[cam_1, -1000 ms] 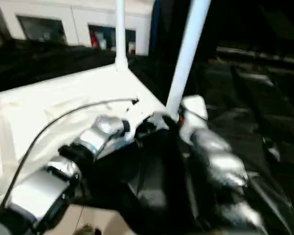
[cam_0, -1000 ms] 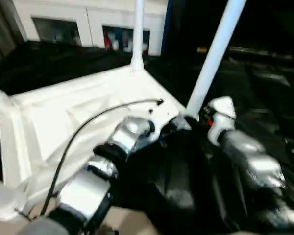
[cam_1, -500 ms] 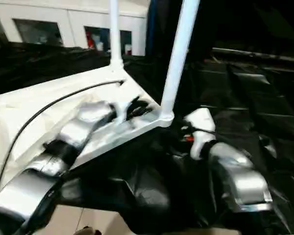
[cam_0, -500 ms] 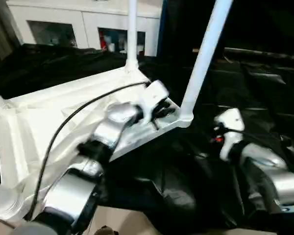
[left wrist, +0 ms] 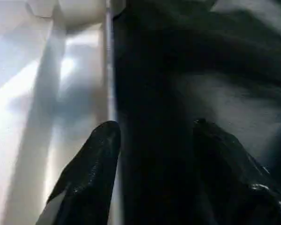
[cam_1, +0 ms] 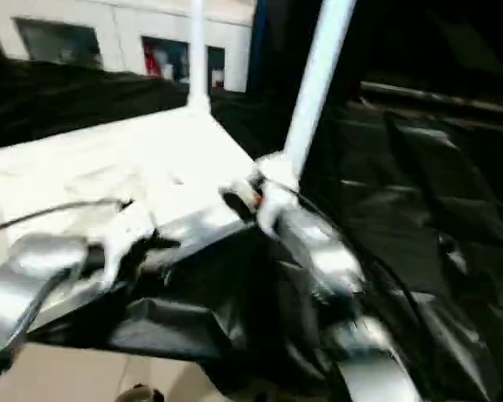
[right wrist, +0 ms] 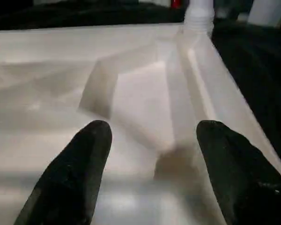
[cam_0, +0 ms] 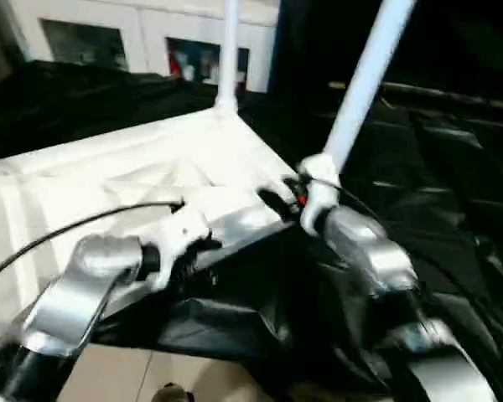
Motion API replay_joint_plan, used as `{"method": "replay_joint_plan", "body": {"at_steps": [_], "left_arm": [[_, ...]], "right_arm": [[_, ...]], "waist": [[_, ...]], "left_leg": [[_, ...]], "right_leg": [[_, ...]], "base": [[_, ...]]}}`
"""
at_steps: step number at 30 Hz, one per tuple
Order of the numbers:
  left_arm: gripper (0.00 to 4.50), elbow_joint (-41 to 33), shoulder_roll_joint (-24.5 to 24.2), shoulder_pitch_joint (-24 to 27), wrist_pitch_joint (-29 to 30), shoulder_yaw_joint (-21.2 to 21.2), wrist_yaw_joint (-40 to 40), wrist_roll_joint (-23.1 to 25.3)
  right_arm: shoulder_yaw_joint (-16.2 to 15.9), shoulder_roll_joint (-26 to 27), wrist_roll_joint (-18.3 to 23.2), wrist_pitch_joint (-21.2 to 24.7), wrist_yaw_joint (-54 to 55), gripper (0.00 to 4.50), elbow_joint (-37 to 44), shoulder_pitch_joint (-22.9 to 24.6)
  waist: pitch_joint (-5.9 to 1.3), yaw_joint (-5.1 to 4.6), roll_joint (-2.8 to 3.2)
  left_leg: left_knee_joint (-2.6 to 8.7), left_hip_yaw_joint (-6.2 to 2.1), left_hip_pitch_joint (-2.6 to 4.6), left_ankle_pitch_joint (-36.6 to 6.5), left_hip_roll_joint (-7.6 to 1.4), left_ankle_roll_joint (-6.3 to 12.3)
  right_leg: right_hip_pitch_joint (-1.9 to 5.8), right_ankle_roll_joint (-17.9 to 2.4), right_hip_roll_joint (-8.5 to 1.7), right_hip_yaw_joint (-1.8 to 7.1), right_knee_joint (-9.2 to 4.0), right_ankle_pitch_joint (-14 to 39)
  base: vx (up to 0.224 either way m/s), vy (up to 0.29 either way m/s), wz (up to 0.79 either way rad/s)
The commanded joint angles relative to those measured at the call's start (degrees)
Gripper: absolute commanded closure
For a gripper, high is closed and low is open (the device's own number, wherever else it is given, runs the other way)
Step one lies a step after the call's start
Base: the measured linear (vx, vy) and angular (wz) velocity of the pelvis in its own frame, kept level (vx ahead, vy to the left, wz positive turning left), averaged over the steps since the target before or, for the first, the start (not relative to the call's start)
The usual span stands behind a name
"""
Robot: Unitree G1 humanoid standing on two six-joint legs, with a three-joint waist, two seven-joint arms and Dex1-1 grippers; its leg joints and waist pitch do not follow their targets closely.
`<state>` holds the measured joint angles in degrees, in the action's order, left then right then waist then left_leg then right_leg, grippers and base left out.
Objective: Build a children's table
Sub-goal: Rotate leg to tighten
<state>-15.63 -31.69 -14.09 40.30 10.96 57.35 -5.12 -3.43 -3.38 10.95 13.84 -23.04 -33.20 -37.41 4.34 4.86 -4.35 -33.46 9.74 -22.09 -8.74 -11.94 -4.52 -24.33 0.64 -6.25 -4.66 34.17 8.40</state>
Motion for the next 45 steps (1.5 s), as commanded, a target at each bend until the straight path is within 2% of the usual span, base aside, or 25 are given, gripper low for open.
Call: {"method": "replay_joint_plan", "body": {"at_steps": [1, 2, 3, 4, 5, 6, 7, 9, 10, 13, 15, 18, 19, 22, 25, 27, 29, 34, 35, 40, 41, 42, 43, 44, 45], "left_arm": [[1.50, -5.02, -1.09, 1.40, 4.09, -0.16, -0.15, -1.78], [1.43, -5.83, -1.34, 1.82, 4.75, -0.33, -0.40, -1.92], [1.40, -7.46, -2.11, 3.45, 5.79, -0.65, -1.44, -1.01], [1.31, -7.75, -2.26, 3.77, 5.98, -0.70, -1.64, -0.83], [1.18, -8.54, -2.65, 4.60, 6.47, -0.85, -2.19, -0.32], [1.18, -9.45, -3.20, 6.13, 7.01, -0.93, -3.63, 1.14], [1.08, -9.83, -3.37, 6.92, 7.12, -1.01, -4.43, 1.87], [0.88, -10.93, -3.75, 8.58, 7.67, -1.06, -6.20, 3.33], [0.80, -12.59, -4.05, 9.98, 8.92, -1.26, -7.77, 3.75], [0.56, -15.04, -3.76, 10.26, 11.02, -1.61, -8.21, 1.80], [0.45, -16.02, -3.98, 10.06, 11.92, -1.51, -8.29, 1.06], [0.28, -15.46, -7.05, 9.48, 11.34, 0.30, -8.59, 3.70], [0.23, -14.87, -7.45, 9.34, 10.84, 0.53, -8.96, 4.54], [0.06, -13.86, -7.11, 8.62, 10.60, -0.37, -10.73, 5.21], [0.06, -13.92, -7.06, 8.01, 10.50, -1.08, -10.98, 4.43], [0.06, -15.12, -6.39, 7.70, 10.93, -3.46, -10.13, 0.65], [0.06, -15.50, -6.44, 7.84, 10.61, -4.25, -9.40, -0.51], [0.06, -18.01, -7.59, 11.26, 8.22, -6.35, -6.03, -3.78], [0.06, -18.43, -7.63, 12.44, 7.98, -6.91, -6.35, -4.13], [0.06, -20.60, -8.36, 17.78, 7.02, -9.57, -6.84, -5.64], [0.06, -21.75, -8.81, 19.91, 6.40, -10.72, -6.31, -6.38], [0.06, -21.75, -8.81, 19.91, 6.40, -10.72, -6.31, -6.38], [0.06, -22.38, -9.00, 21.18, 5.93, -11.47, -5.95, -6.81], [0.06, -22.88, -9.15, 22.21, 5.63, -12.06, -5.61, -7.16], [0.06, -23.91, -10.48, 26.15, 4.08, -14.38, -3.73, -7.60]], "right_arm": [[3.08, 0.10, 0.28, -2.37, 3.08, 1.29, -4.71, -1.83], [3.60, 0.35, 0.52, -2.84, 3.59, 1.29, -5.70, -2.42], [5.09, 0.75, 0.96, -4.31, 5.86, 1.29, -8.90, -4.18], [5.36, 0.81, 1.04, -4.59, 6.29, 1.29, -9.51, -4.51], [6.09, 0.99, 1.25, -5.36, 7.45, 1.29, -11.16, -5.41], [7.55, 1.06, 1.42, -6.86, 9.90, 1.29, -14.24, -6.93], [8.36, 1.01, 1.56, -7.54, 11.26, 1.29, -15.66, -7.61], [10.15, 0.61, 2.05, -9.18, 14.09, 1.29, -18.79, -9.02], [11.73, 0.12, 2.52, -10.93, 16.65, 1.29, -21.71, -10.28], [12.88, -0.61, 2.51, -12.52, 18.18, 1.29, -24.12, -11.27], [13.36, -0.92, 2.42, -13.34, 18.55, 1.29, -25.42, -11.84], [13.97, -1.45, 2.27, -14.95, 19.19, 1.29, -27.69, -13.03], [14.07, -1.62, 2.29, -15.27, 19.39, 1.29, -28.10, -13.26], [14.84, -2.76, 2.45, -16.84, 20.08, 1.29, -30.06, -14.21], [15.46, -3.59, 2.47, -17.23, 20.10, 1.29, -30.59, -14.51], [16.47, -5.43, 2.40, -17.97, 20.17, 1.29, -31.74, -14.88], [16.77, -6.29, 2.40, -18.05, 20.21, 1.29, -31.98, -14.88], [17.56, -10.26, 2.24, -18.59, 20.30, 1.29, -34.21, -14.78], [17.86, -11.18, 2.10, -18.63, 20.44, 1.29, -34.71, -14.85], [18.60, -14.06, 1.66, -18.83, 21.05, 1.29, -36.19, -15.28], [18.80, -14.77, 1.70, -18.91, 21.25, 1.29, -36.55, -15.43], [18.80, -14.77, 1.70, -18.91, 21.25, 1.29, -36.55, -15.43], [18.93, -15.01, 1.74, -18.94, 21.26, 1.29, -36.67, -15.49], [19.03, -15.17, 1.79, -18.94, 21.18, 1.29, -36.74, -15.52], [18.75, -15.06, 1.76, -19.30, 19.30, 1.29, -36.37, -15.49]], "waist": [[-3.35, -0.56, 0.77], [-3.36, -0.44, 0.00], [-3.42, -0.37, -0.21], [-3.33, -0.34, 0.11], [-3.36, -0.25, 0.00], [-3.30, -0.50, -0.56], [-3.26, -0.45, -0.52], [-3.12, -0.31, -0.95], [-3.11, -0.02, -1.00], [-2.92, 0.38, -1.00], [-2.88, 0.41, -1.07], [-2.93, 0.58, -0.93], [-2.88, 0.45, -1.09], [-2.97, 0.36, -0.75], [-3.06, 0.42, -0.73], [-3.31, 0.46, -0.73], [-3.33, 0.69, -0.68], [-3.51, 1.00, -1.27], [-3.46, 0.96, -1.48], [-3.46, 0.84, -1.75], [-3.46, 0.74, -2.14], [-3.44, 0.78, -1.97], [-3.43, 0.79, -1.88], [-3.33, 0.74, -1.96], [-3.23, 0.76, -2.07]], "left_leg": [[5.17, 0.00, 1.44, -20.74, -1.03, -3.34], [5.02, 0.27, 1.38, -18.92, -0.88, -2.92], [5.05, 0.29, 1.39, -18.21, -0.95, -2.87], [5.00, 0.35, 1.33, -17.42, -0.78, -2.98], [4.83, 0.53, 1.61, -16.71, -0.84, -3.20], [4.89, 0.47, 1.19, -16.55, -0.78, -3.20], [4.98, 0.42, 1.16, -17.01, -0.78, -3.50], [4.84, 0.56, 1.25, -17.87, -0.77, -3.57], [4.78, 0.57, 1.52, -19.55, -0.81, -3.65], [4.71, 0.56, 2.01, -23.55, -0.74, -4.18], [4.76, 0.41, 1.82, -24.19, -0.70, -4.42], [4.74, 0.17, 1.49, -25.17, -0.53, -4.43], [4.76, 0.10, 1.29, -25.62, -0.47, -4.39], [4.57, -0.15, 1.40, -27.47, -0.43, -4.88], [4.43, -0.17, 1.43, -27.77, -0.45, -4.85], [4.35, -0.17, 1.35, -27.33, -0.49, -4.86], [4.17, 0.06, 1.51, -26.55, -0.48, -4.79], [4.07, 0.22, 0.82, -23.83, -0.48, -4.30], [4.10, 0.23, 0.67, -23.40, -0.49, -4.20], [3.99, 0.36, 0.31, -21.23, -0.42, -3.64], [3.92, 0.42, 0.21, -20.91, -0.41, -3.37], [3.96, 0.37, 0.25, -20.77, -0.45, -3.30], [3.85, 0.50, 0.51, -20.97, -0.46, -3.23], [3.80, 0.56, 0.54, -21.13, -0.47, -3.10], [3.89, 0.47, 0.35, -21.44, -0.47, -2.95]], "right_leg": [[1.99, -9.11, -1.28, 2.35, -2.96, 17.06], [1.94, -8.98, -1.16, 2.57, -2.73, 15.49], [1.99, -9.04, -1.29, 2.67, -2.70, 14.95], [2.00, -8.63, -1.01, 2.81, -2.72, 14.59], [1.67, -8.64, -0.90, 2.96, -2.61, 13.14], [1.96, -8.59, -0.80, 2.99, -2.56, 13.03], [2.05, -8.34, -0.88, 3.03, -2.66, 14.08], [1.81, -7.78, -0.90, 3.15, -2.86, 15.64], [1.54, -7.41, -0.91, 3.17, -3.01, 17.89], [0.88, -6.64, -0.74, 3.18, -3.49, 22.15], [0.96, -6.46, -0.71, 3.14, -3.50, 23.01], [1.06, -5.35, -0.77, 3.07, -3.74, 25.15], [1.04, -4.87, -0.80, 3.03, -3.85, 26.27], [0.79, -4.41, -0.86, 2.94, -4.09, 28.63], [0.67, -4.93, -0.76, 2.86, -3.99, 27.98], [0.80, -5.34, -0.84, 2.84, -3.78, 26.90], [0.54, -6.36, -0.52, 2.86, -3.58, 24.25], [1.08, -6.31, -0.58, 2.88, -3.14, 22.75], [1.18, -6.29, -0.59, 2.87, -3.12, 22.50], [1.39, -6.28, -0.49, 2.90, -2.89, 20.87], [1.45, -6.31, -0.52, 2.92, -2.93, 20.92], [1.49, -6.20, -0.56, 2.89, -2.95, 21.39], [1.18, -6.23, -0.43, 2.96, -2.98, 21.20], [1.09, -6.32, -0.38, 3.00, -3.02, 21.00], [1.27, -6.14, -0.43, 2.96, -3.04, 21.58]], "base": [[0.000, 0.000, 0.00], [0.000, 0.000, 0.00], [0.000, 0.000, 0.00], [0.000, 0.000, 0.00], [0.000, 0.000, 0.00], [0.000, 0.000, 0.00], [0.000, 0.000, 0.00], [0.000, 0.000, 0.00], [0.000, 0.000, 0.00], [0.000, 0.000, 0.00], [0.000, 0.000, 0.00], [0.000, 0.000, 0.00], [0.000, 0.000, 0.00], [0.000, 0.000, 0.00], [0.000, 0.000, 0.00], [0.000, 0.000, 0.00], [0.000, 0.000, 0.00], [0.000, 0.000, 0.00], [0.000, 0.000, 0.00], [0.000, 0.000, 0.00], [0.000, 0.000, 0.00], [0.000, 0.000, 0.00], [0.000, 0.000, 0.00], [0.000, 0.000, 0.00], [0.000, 0.000, 0.00]]}}
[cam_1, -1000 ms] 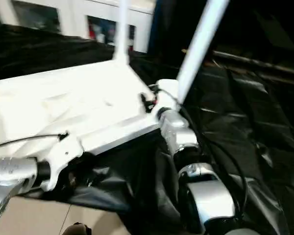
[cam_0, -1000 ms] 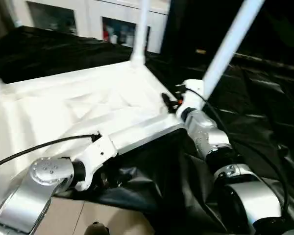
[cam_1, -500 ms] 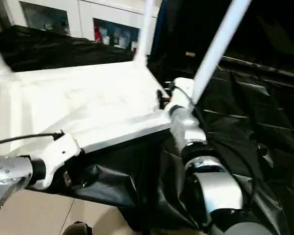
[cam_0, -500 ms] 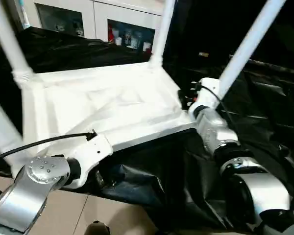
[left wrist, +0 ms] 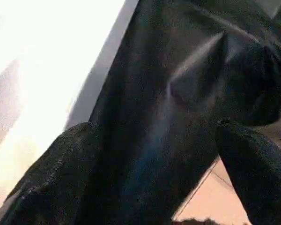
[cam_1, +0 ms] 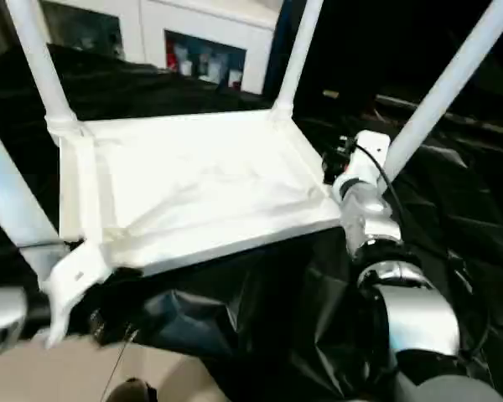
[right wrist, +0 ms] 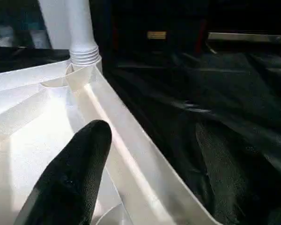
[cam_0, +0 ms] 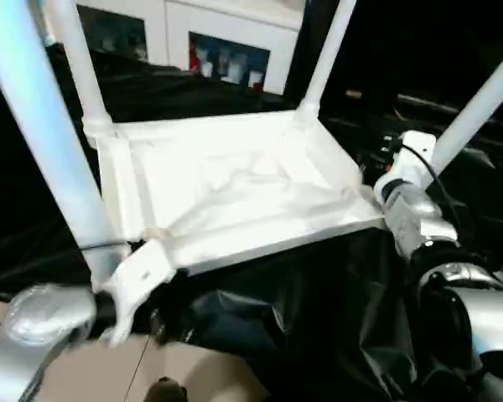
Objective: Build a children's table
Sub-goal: Rotate leg to tighten, then rotate table base
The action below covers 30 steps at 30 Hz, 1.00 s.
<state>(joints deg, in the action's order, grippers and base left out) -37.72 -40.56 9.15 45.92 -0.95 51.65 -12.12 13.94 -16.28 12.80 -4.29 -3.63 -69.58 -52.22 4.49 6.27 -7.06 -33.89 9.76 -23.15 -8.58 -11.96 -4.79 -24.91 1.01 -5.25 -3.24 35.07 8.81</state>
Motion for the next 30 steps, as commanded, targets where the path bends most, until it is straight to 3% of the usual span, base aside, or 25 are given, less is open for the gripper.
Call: {"method": "replay_joint_plan", "body": {"at_steps": [1, 5, 7, 9, 10, 11, 12, 14, 15, 17, 18, 20, 24, 26, 30], "left_arm": [[0.06, -1.95, -1.79, 3.42, -1.74, -2.77, 2.23, -0.65], [0.06, -2.06, -3.26, 10.15, -4.83, -9.39, 4.67, -1.09], [0.06, -1.62, -3.14, 14.72, -7.34, -16.79, 6.51, -2.08], [0.06, -1.54, -2.53, 16.23, -7.94, -20.52, 7.30, -3.22], [0.06, -1.41, -1.83, 16.73, -8.00, -23.16, 7.63, -4.43], [0.06, -0.31, 0.20, 15.90, -7.85, -28.33, 7.06, -8.18], [0.06, -0.31, 0.20, 15.90, -7.85, -28.33, 7.06, -8.18], [0.06, 1.66, 4.27, 10.63, -8.78, -33.44, 3.26, -13.78], [0.06, 2.05, 5.10, 9.39, -8.72, -34.33, 2.37, -14.98], [0.06, 2.51, 7.34, 5.20, -8.93, -34.76, -0.03, -20.00], [0.06, 2.51, 7.34, 5.20, -8.93, -34.76, -0.03, -20.00], [0.06, 1.03, 8.99, 4.96, -8.13, -32.42, -0.14, -22.71], [0.00, 1.32, 9.80, 5.34, -8.12, -31.76, 0.49, -22.65], [0.00, 2.67, 8.45, 7.34, -7.56, -31.53, 1.46, -22.09], [0.00, 4.71, 4.47, 12.78, -7.33, -33.38, 4.01, -21.28]], "right_arm": [[1.33, -2.14, -0.11, -1.22, -0.37, 1.29, 0.06, -0.67], [-0.92, -0.89, -1.09, -2.68, -7.56, 1.29, 2.01, 0.29], [-3.83, 0.07, -1.96, -3.39, -14.32, 1.29, 5.61, 2.77], [-4.88, 0.47, -1.87, -3.38, -16.89, 1.29, 8.04, 4.40], [-5.54, 0.76, -1.63, -3.13, -18.46, 1.29, 10.11, 5.71], [-6.76, 1.36, -1.23, -2.48, -19.71, 1.29, 15.23, 8.89], [-6.76, 1.36, -1.23, -2.48, -19.71, 1.29, 15.23, 8.89], [-8.62, 1.95, -1.12, 0.55, -18.80, 1.29, 23.87, 13.81], [-9.07, 2.03, -1.17, 1.24, -18.56, 1.29, 25.66, 14.81], [-10.83, 2.09, -1.68, 7.32, -16.32, 1.29, 36.26, 20.97], [-10.83, 2.09, -1.68, 7.32, -16.32, 1.29, 36.26, 20.97], [-10.60, 1.35, -0.71, 12.29, -17.56, 1.29, 44.68, 25.88], [-10.22, -0.38, 0.31, 15.40, -19.29, 1.01, 49.08, 28.77], [-10.37, -3.06, 1.56, 19.75, -20.93, 0.84, 54.94, 32.62], [-11.68, -5.55, 2.17, 22.08, -24.98, 0.50, 58.64, 35.16]], "waist": [[-3.33, -0.81, 0.62], [-3.04, -1.45, 0.60], [-2.71, -2.14, 0.12], [-2.57, -2.50, -0.03], [-2.50, -2.73, 0.02], [-2.16, -2.96, -0.34], [-2.06, -2.91, -0.19], [-2.08, -2.97, -0.50], [-1.90, -2.67, -0.15], [-1.97, -2.54, -0.31], [-1.96, -2.64, -0.74], [-1.85, -2.85, -0.35], [-1.75, -3.10, -0.42], [-1.69, -3.00, -0.25], [-1.38, -3.41, -0.35]], "left_leg": [[4.41, 0.34, 1.14, -21.92, -0.44, -2.66], [4.53, 0.11, 1.39, -25.65, -0.58, -2.71], [4.70, -0.19, 1.12, -27.71, -0.59, -2.72], [4.78, -0.34, 1.40, -28.90, -0.68, -2.93], [4.77, -0.43, 1.72, -30.08, -0.75, -3.12], [4.84, -0.36, 1.59, -30.89, -0.66, -3.02], [4.93, -0.43, 1.58, -31.14, -0.63, -3.20], [5.01, -0.50, 2.04, -31.94, -0.70, -3.56], [4.95, -0.48, 2.33, -32.51, -0.68, -3.81], [5.29, -0.79, 2.02, -32.29, -0.70, -4.33], [5.30, -0.90, 1.71, -32.54, -0.66, -4.43], [5.39, -1.09, 1.59, -32.98, -0.59, -4.90], [5.21, -1.14, 1.84, -34.63, -0.52, -4.64], [5.24, -1.34, 1.80, -34.49, -0.49, -4.53], [5.45, -1.82, 1.67, -36.59, -0.49, -4.54]], "right_leg": [[1.99, -6.23, -1.46, 1.50, -3.95, 21.82], [1.49, -5.47, -1.32, 1.44, -4.45, 24.91], [1.51, -4.99, -1.41, 1.40, -4.81, 27.08], [1.28, -4.62, -1.35, 1.44, -5.01, 28.44], [0.93, -5.01, -1.25, 1.44, -5.08, 28.60], [0.86, -5.04, -1.20, 1.49, -5.30, 29.11], [0.93, -4.85, -1.29, 1.54, -5.38, 29.77], [0.70, -4.84, -1.07, 1.49, -5.46, 29.83], [0.38, -4.69, -1.04, 1.57, -5.57, 30.01], [0.98, -4.71, -1.17, 1.52, -5.25, 28.74], [1.21, -3.90, -1.40, 1.45, -5.30, 30.61], [1.21, -2.87, -1.43, 1.49, -5.61, 32.84], [0.90, -1.59, -1.40, 1.39, -6.39, 35.79], [1.15, -1.03, -1.40, 1.30, -6.63, 36.40], [1.23, -0.76, -1.48, 0.62, -7.12, 38.61]], "base": [[0.000, 0.000, 0.00], [0.000, 0.000, 0.00], [0.000, 0.000, 0.00], [0.000, 0.000, 0.00], [0.000, 0.000, 0.00], [0.000, 0.000, 0.00], [0.000, 0.000, 0.00], [0.000, 0.000, 0.00], [0.000, 0.000, 0.00], [0.000, 0.000, 0.00], [0.000, 0.000, 0.00], [0.000, 0.000, 0.00], [0.000, 0.000, 0.00], [0.000, 0.000, 0.00], [0.000, 0.000, 0.00]]}}
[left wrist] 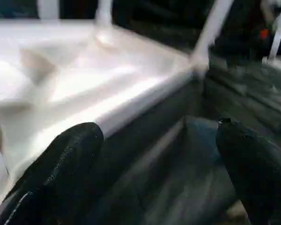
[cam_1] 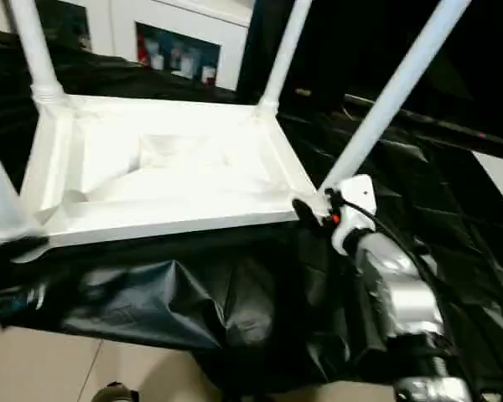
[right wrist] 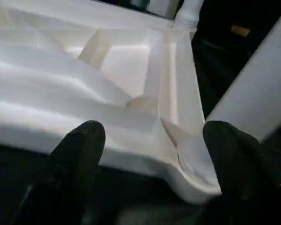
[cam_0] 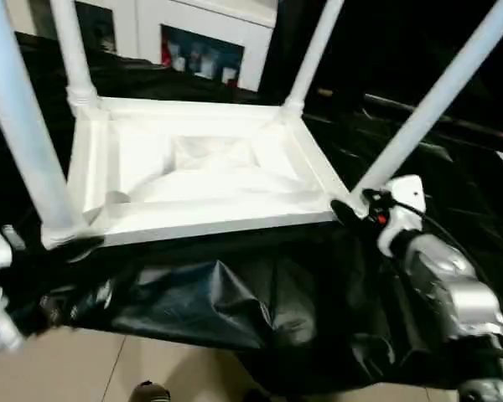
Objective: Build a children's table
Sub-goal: Rotate table base
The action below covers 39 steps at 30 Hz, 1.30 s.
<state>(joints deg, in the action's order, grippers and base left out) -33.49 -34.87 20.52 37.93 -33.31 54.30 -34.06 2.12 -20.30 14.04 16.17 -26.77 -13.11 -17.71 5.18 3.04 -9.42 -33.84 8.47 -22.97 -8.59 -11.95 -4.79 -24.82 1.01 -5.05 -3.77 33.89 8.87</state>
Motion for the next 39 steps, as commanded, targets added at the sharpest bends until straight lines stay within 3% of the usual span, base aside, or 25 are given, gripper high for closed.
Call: {"method": "replay_joint_plan", "body": {"at_steps": [1, 6, 9, 10, 11, 12, 13, 14, 15, 16, 17, 18, 19, 20, 23, 24, 26, 28, 29, 30, 31, 32, 33, 35, 39], "left_arm": [[0.00, 1.44, -2.55, 3.41, 0.59, -2.32, 2.33, 1.35], [0.00, 5.78, -3.82, 4.70, -3.15, -7.83, 2.32, 3.76], [0.00, 8.89, -4.36, 2.43, -5.63, -10.64, 0.17, 3.74], [0.00, 10.59, -4.82, 1.51, -7.01, -11.14, -0.76, 3.86], [0.00, 10.95, -4.93, 1.25, -7.33, -11.17, -0.98, 3.82], [0.00, 11.57, -5.06, 0.66, -7.86, -11.23, -1.39, 3.74], [0.00, 12.22, -5.02, -0.23, -8.75, -11.25, -1.79, 3.81], [0.00, 12.64, -4.70, -1.73, -9.25, -10.82, -2.21, 3.49], [0.00, 12.91, -4.21, -3.49, -9.70, -10.00, -2.92, 3.59], [0.00, 12.88, -3.11, -7.12, -9.85, -6.38, -4.59, 4.45], [0.00, 12.88, -3.05, -7.32, -9.86, -6.11, -4.70, 4.56], [0.00, 12.69, -2.56, -8.46, -9.88, -4.16, -5.36, 5.29], [0.00, 12.38, -2.04, -9.33, -10.04, -1.92, -6.00, 5.88], [0.00, 11.98, -1.72, -9.64, -9.82, -0.95, -6.40, 5.74], [0.00, 11.38, -1.26, -10.13, -10.28, 0.72, -7.64, 6.21], [0.00, 9.81, 0.32, -11.31, -9.84, 2.93, -9.60, 6.35], [0.00, 8.89, 2.98, -14.28, -10.26, 6.94, -13.69, 8.92], [0.00, 11.91, 3.63, -17.14, -11.96, 8.34, -16.76, 11.92], [0.00, 13.49, 3.58, -18.19, -12.57, 8.40, -17.73, 12.88], [0.00, 13.98, 3.52, -18.49, -12.65, 8.37, -17.96, 13.09], [0.00, 17.38, 2.11, -20.03, -13.95, 8.20, -18.06, 14.36], [0.00, 17.38, 2.11, -20.03, -13.95, 8.20, -18.06, 14.36], [0.00, 18.79, 1.59, -21.08, -13.52, 7.85, -18.01, 13.98], [0.00, 21.75, 0.97, -23.68, -13.77, 8.34, -18.25, 13.95], [0.00, 23.40, 1.37, -25.54, -14.22, 10.52, -19.88, 15.76]], "right_arm": [[-0.34, -2.18, 1.09, 2.13, -3.25, 0.41, 3.15, 1.18], [-1.03, -3.15, 2.09, 4.42, -5.80, 0.05, 5.32, 1.84], [-2.53, -4.24, 3.34, 6.02, -9.16, 0.05, 7.06, 2.90], [-3.19, -4.67, 3.63, 6.69, -10.98, 0.05, 7.61, 3.45], [-3.37, -4.80, 3.67, 6.91, -11.45, 0.05, 7.79, 3.62], [-3.79, -5.09, 3.76, 7.29, -12.36, 0.05, 8.13, 3.93], [-4.21, -5.36, 3.64, 7.71, -13.34, 0.05, 8.55, 4.36], [-4.55, -5.43, 3.20, 7.76, -13.63, 0.05, 8.48, 4.67], [-4.65, -5.33, 2.93, 7.76, -13.51, 0.05, 8.19, 4.82], [-4.46, -4.75, 2.21, 7.50, -11.85, 0.05, 7.37, 4.82], [-4.45, -4.71, 2.18, 7.51, -11.71, 0.05, 7.35, 4.82], [-4.31, -4.41, 1.93, 7.44, -10.74, 0.05, 7.24, 4.86], [-4.02, -4.07, 1.69, 7.33, -9.74, 0.05, 7.27, 4.99], [-3.82, -3.82, 1.71, 7.37, -9.36, 0.05, 7.46, 5.13], [-3.43, -3.50, 2.10, 7.76, -9.01, 0.05, 8.00, 5.52], [-2.94, -2.71, 2.33, 7.77, -8.03, 0.05, 8.70, 6.22], [-2.10, -0.61, 2.09, 6.98, -5.17, 0.05, 9.25, 7.20], [-1.68, 1.69, 1.90, 6.17, -2.55, 0.05, 9.14, 7.60], [-1.65, 2.40, 1.93, 5.94, -1.92, 0.05, 9.12, 7.71], [-1.66, 2.58, 1.91, 5.86, -1.73, 0.05, 9.11, 7.75], [-2.10, 3.59, 1.84, 5.58, -1.04, 0.05, 9.38, 8.04], [-2.10, 3.59, 1.84, 5.58, -1.04, 0.05, 9.38, 8.04], [-2.41, 3.88, 1.70, 5.46, -0.89, 0.05, 9.45, 8.14], [-2.90, 4.45, 0.86, 4.92, -0.01, 0.05, 8.87, 7.88], [-2.98, 5.32, -0.28, 4.57, 1.14, 0.05, 8.35, 7.40]], "waist": [[-1.94, -0.48, 1.92], [-1.71, -1.31, 1.93], [-0.99, -1.46, 2.44], [-0.28, -1.49, 3.35], [-0.33, 3.34, 4.33], [0.20, 5.51, 4.12], [-0.72, 5.98, 2.01], [0.17, 5.01, -1.85], [-0.92, 5.28, -0.04], [-1.13, 7.29, 0.44], [-2.01, 8.23, 1.61], [-1.95, 8.14, 3.15], [-2.07, 8.01, 3.60], [-1.19, 8.29, 4.42], [-1.44, 8.13, 4.21], [-1.72, 8.31, 5.26], [-2.10, 8.13, 4.65], [-2.79, 7.66, 5.88], [-3.23, 7.15, 5.71], [-3.45, 7.11, 5.48], [-3.64, 6.84, 6.06], [-3.59, 6.48, 5.86], [-3.73, 6.40, 6.29], [-4.12, 5.90, 6.12], [-4.51, 5.60, 6.66]], "left_leg": [[5.39, -0.76, 1.68, -37.73, -0.46, -4.51], [6.00, -1.29, 2.16, -40.56, -0.71, -4.54], [6.66, -1.37, 3.13, -45.54, -0.95, -4.63], [9.75, -0.85, 1.73, -50.50, -1.80, -4.54], [13.44, 2.74, -5.19, -55.41, -1.85, -5.34], [13.88, 5.61, -6.23, -54.55, -1.24, -4.14], [12.18, 6.35, -2.59, -44.15, -1.32, -4.45], [-6.60, 1.56, 5.80, -17.55, 0.14, -3.06], [-5.46, -1.65, 2.96, -6.96, 0.90, -0.65], [-2.04, -2.44, 0.74, -2.89, 0.59, -0.72], [1.44, -0.64, 4.66, -6.90, -1.20, -1.69], [2.40, -0.44, 5.91, -13.63, -1.73, -1.99], [3.73, 0.19, 5.38, -19.23, -2.31, -2.48], [4.68, 0.46, 4.82, -25.84, -2.05, -3.58], [5.60, -0.08, 4.35, -31.50, -1.80, -5.41], [5.72, -0.39, 4.31, -31.39, -1.83, -5.68], [5.93, -0.44, 4.01, -28.56, -1.95, -5.51], [5.86, -0.50, 3.63, -25.63, -1.69, -5.25], [5.76, -0.51, 2.88, -20.68, -1.53, -5.11], [5.60, -0.43, 2.72, -18.67, -1.37, -4.77], [5.22, -0.26, 2.69, -16.27, -1.12, -4.66], [5.09, -0.10, 2.74, -15.11, -0.98, -4.27], [5.02, -0.11, 2.85, -15.16, -0.97, -4.31], [4.71, 0.16, 2.79, -12.83, -0.82, -3.77], [4.50, 0.27, 2.82, -10.48, -0.89, -3.15]], "right_leg": [[1.09, -0.63, -1.77, 0.87, -6.31, 39.99], [1.32, -1.70, -1.63, 0.10, -6.77, 38.09], [1.26, -1.87, -0.94, -1.32, -7.42, 38.81], [3.26, -2.35, 0.83, -3.46, -5.64, 35.26], [8.61, -4.46, 1.94, -4.34, 7.67, 19.13], [8.21, -3.70, 2.74, -4.05, 9.25, 17.93], [6.17, -1.15, 0.79, 1.12, 9.32, 34.07], [-4.83, 3.09, -9.35, 5.45, -8.95, 71.18], [-1.09, 0.47, -8.76, 8.86, -7.78, 69.78], [3.95, -3.40, -7.42, 7.81, -4.90, 52.68], [1.48, -7.14, -1.96, 4.49, -1.62, 28.00], [0.73, -9.00, -0.83, 3.77, -0.79, 21.46], [1.59, -11.66, -0.37, 3.50, -0.41, 13.80], [1.79, -11.99, -0.79, 3.74, -1.05, 17.89], [3.27, -8.84, -2.46, 4.11, -2.66, 28.34], [3.48, -8.64, -2.75, 4.16, -2.54, 27.83], [4.07, -8.83, -2.63, 3.89, -2.50, 22.32], [4.54, -9.40, -2.70, 3.77, -2.05, 18.46], [5.21, -8.91, -2.49, 3.60, -1.69, 13.57], [5.43, -8.75, -2.35, 3.50, -1.59, 11.75], [5.30, -8.53, -2.31, 3.56, -1.52, 8.94], [5.23, -8.55, -2.14, 3.61, -1.40, 7.59], [5.23, -8.72, -2.19, 3.62, -1.30, 7.60], [5.38, -9.47, -2.12, 3.69, -1.18, 5.57], [5.52, -10.30, -2.11, 3.64, -0.95, 2.83]], "base": [[0.000, 0.000, 0.00], [0.000, 0.000, 0.00], [0.000, 0.000, 0.00], [-0.053, -0.008, 0.03], [-0.053, -0.008, 0.03], [-0.096, -0.011, 0.11], [-0.003, -0.109, 0.07], [-0.003, -0.109, 0.07], [0.086, -0.131, -0.07], [0.060, -0.011, 0.07], [0.060, -0.011, 0.07], [-0.050, -0.038, 0.34], [-0.101, -0.035, 0.34], [-0.101, -0.035, 0.34], [0.000, 0.000, 0.00], [0.000, 0.000, 0.00], [0.000, 0.000, 0.00], [0.000, 0.000, 0.00], [0.000, 0.000, 0.00], [0.026, 0.021, -0.19], [0.000, 0.000, 0.00], [0.000, 0.000, 0.00], [0.000, 0.000, 0.00], [0.000, 0.000, 0.00], [0.000, 0.000, 0.00]]}}
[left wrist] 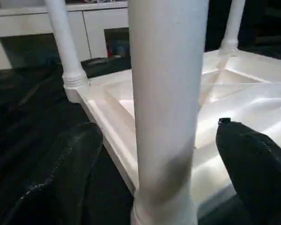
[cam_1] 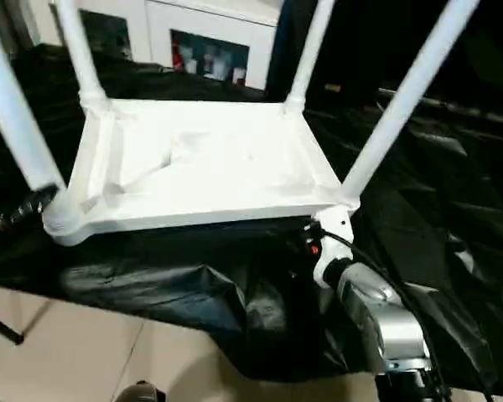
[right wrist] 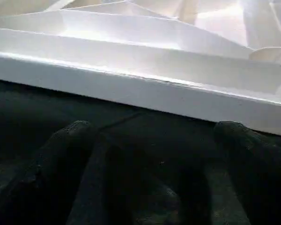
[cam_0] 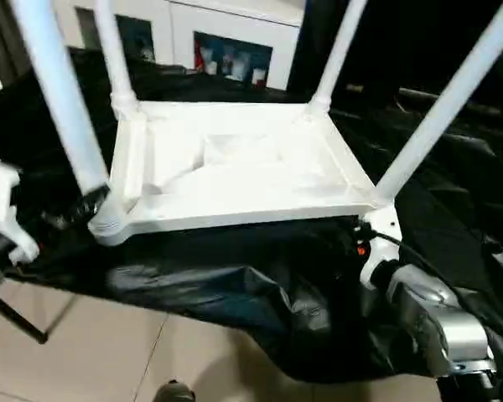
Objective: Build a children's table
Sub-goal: Rotate table base
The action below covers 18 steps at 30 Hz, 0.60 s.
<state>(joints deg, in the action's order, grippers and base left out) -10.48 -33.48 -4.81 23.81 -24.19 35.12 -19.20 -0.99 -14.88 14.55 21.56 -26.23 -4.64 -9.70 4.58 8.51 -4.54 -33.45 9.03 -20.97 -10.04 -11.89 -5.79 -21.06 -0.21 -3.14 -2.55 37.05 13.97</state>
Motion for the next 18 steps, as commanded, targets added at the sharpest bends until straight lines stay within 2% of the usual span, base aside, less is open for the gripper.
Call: {"method": "replay_joint_plan", "body": {"at_steps": [1, 3, 4, 6, 7, 8, 9, 10, 11, 12, 13, 15, 16, 17, 18], "left_arm": [[0.00, 0.74, 0.53, -0.95, -0.23, 1.99, -1.24, 1.09], [0.00, 1.79, 1.17, -2.11, -1.18, 2.74, -1.21, 1.02], [0.00, 2.64, 1.93, -3.18, -2.05, 3.17, -0.77, 0.49], [0.00, 3.49, 2.60, -4.19, -2.66, 3.49, -0.14, -0.29], [0.00, 3.50, 4.28, -6.06, -2.27, 4.16, 2.54, -3.93], [0.00, 3.33, 4.57, -6.34, -2.03, 4.28, 3.03, -4.68], [0.00, 0.12, 6.51, -7.81, 0.88, 5.53, 7.09, -11.39], [0.00, -1.62, 7.17, -8.19, 2.76, 5.97, 8.44, -14.51], [0.00, -3.84, 7.99, -8.49, 4.88, 6.47, 9.21, -18.16], [0.00, -8.09, 9.57, -8.94, 7.85, 8.13, 10.03, -23.88], [0.00, -9.72, 10.23, -9.14, 8.65, 9.35, 10.36, -25.71], [0.00, -11.92, 11.10, -9.64, 9.81, 11.92, 11.23, -27.98], [0.00, -12.37, 11.26, -9.85, 10.06, 12.85, 11.65, -28.41], [0.00, -12.37, 11.26, -9.85, 10.06, 12.85, 11.65, -28.41], [0.00, -12.96, 12.79, -11.25, 10.30, 15.94, 12.27, -28.51]], "right_arm": [[0.17, 0.08, -0.85, -0.82, 0.69, 0.05, -0.33, -0.84], [0.13, 0.19, -0.88, -0.98, 0.76, 0.05, -0.93, -1.26], [-0.02, 0.19, -1.02, -1.27, 0.61, 0.05, -1.92, -1.77], [-0.17, 0.19, -1.16, -1.55, 0.49, 0.05, -2.93, -2.30], [-0.62, 0.03, -2.05, -1.31, 0.81, 0.05, -5.31, -3.74], [-0.69, -0.02, -2.27, -1.24, 0.95, 0.05, -5.74, -4.00], [-0.88, -0.24, -4.39, -0.24, 3.21, 0.05, -9.81, -6.40], [-0.73, -0.29, -5.03, -0.06, 4.09, 0.05, -11.56, -7.38], [-0.26, -0.22, -5.52, 0.17, 5.04, 0.05, -13.48, -8.43], [0.53, -0.28, -6.18, 0.80, 6.62, 0.05, -17.41, -10.43], [0.49, -0.49, -6.68, 0.78, 7.12, 0.05, -19.32, -11.36], [0.11, -0.83, -7.47, 0.38, 7.46, 0.05, -22.40, -12.92], [-0.08, -0.89, -7.62, 0.11, 7.38, 0.05, -23.30, -13.40], [-0.08, -0.89, -7.62, 0.11, 7.38, 0.05, -23.30, -13.40], [-0.50, -0.80, -8.07, -0.51, 7.27, 0.05, -26.17, -15.12]], "waist": [[-4.07, -0.04, 1.74], [-4.14, -0.12, 1.62], [-4.11, -0.25, 1.10], [-4.14, -0.18, 0.87], [-4.07, -0.12, 1.20], [-4.17, -0.16, 0.90], [-4.20, -0.24, 0.75], [-4.28, -0.09, 0.85], [-4.29, 0.05, 0.53], [-4.36, 0.18, 0.34], [-4.44, 0.50, 0.44], [-4.47, 0.94, -0.04], [-4.52, 1.00, -0.42], [-4.52, 1.00, -0.42], [-4.63, 0.67, -1.12]], "left_leg": [[4.09, -0.25, 0.82, -8.70, -1.03, -2.01], [4.09, -0.20, 0.93, -8.71, -1.10, -2.03], [4.18, -0.13, 0.93, -9.31, -1.11, -2.09], [4.13, -0.05, 1.04, -9.26, -1.12, -2.10], [4.17, -0.04, 1.07, -9.66, -1.13, -2.41], [4.17, -0.02, 1.14, -9.93, -1.09, -2.78], [4.19, 0.10, 1.26, -10.12, -1.08, -3.27], [4.05, 0.25, 1.51, -10.59, -1.01, -3.98], [3.98, 0.38, 1.47, -10.61, -1.07, -4.21], [3.95, 0.44, 1.48, -10.65, -1.10, -4.52], [3.86, 0.57, 1.55, -10.62, -1.08, -4.72], [3.75, 0.78, 1.38, -9.64, -1.04, -4.29], [3.70, 0.81, 0.96, -7.74, -0.89, -3.82], [3.70, 0.81, 0.96, -7.74, -0.89, -3.82], [3.64, 0.83, 0.70, -6.44, -0.78, -3.59]], "right_leg": [[1.84, -9.32, -4.04, 2.37, -3.99, -2.44], [1.78, -9.62, -4.08, 2.33, -4.00, -2.01], [1.83, -9.63, -4.05, 2.33, -4.13, -0.98], [1.77, -9.61, -4.14, 2.37, -4.18, -0.26], [1.62, -9.52, -4.24, 2.42, -4.15, 0.55], [1.65, -9.62, -4.31, 2.38, -4.09, 1.28], [1.49, -9.89, -4.33, 2.33, -4.07, 1.96], [1.19, -10.25, -4.17, 2.31, -4.10, 2.25], [1.17, -10.38, -4.14, 2.33, -3.85, 1.51], [1.21, -10.54, -4.18, 2.26, -3.68, 1.28], [1.08, -10.67, -4.05, 2.21, -3.67, 0.46], [1.31, -9.94, -3.96, 2.27, -3.56, -1.04], [1.74, -8.60, -3.92, 2.36, -3.54, -1.78], [1.74, -8.60, -3.92, 2.36, -3.54, -1.78], [2.07, -6.97, -3.94, 2.40, -3.65, -0.83]], "base": [[0.000, 0.000, 0.00], [0.000, 0.000, 0.00], [0.000, 0.000, 0.00], [0.000, 0.000, 0.00], [0.000, 0.000, 0.00], [0.000, 0.000, 0.00], [0.000, 0.000, 0.00], [0.000, 0.000, 0.00], [0.000, 0.000, 0.00], [0.000, 0.000, 0.00], [0.000, 0.000, 0.00], [0.000, 0.000, 0.00], [0.000, 0.000, 0.00], [0.000, 0.000, 0.00], [0.000, 0.000, 0.00]]}}
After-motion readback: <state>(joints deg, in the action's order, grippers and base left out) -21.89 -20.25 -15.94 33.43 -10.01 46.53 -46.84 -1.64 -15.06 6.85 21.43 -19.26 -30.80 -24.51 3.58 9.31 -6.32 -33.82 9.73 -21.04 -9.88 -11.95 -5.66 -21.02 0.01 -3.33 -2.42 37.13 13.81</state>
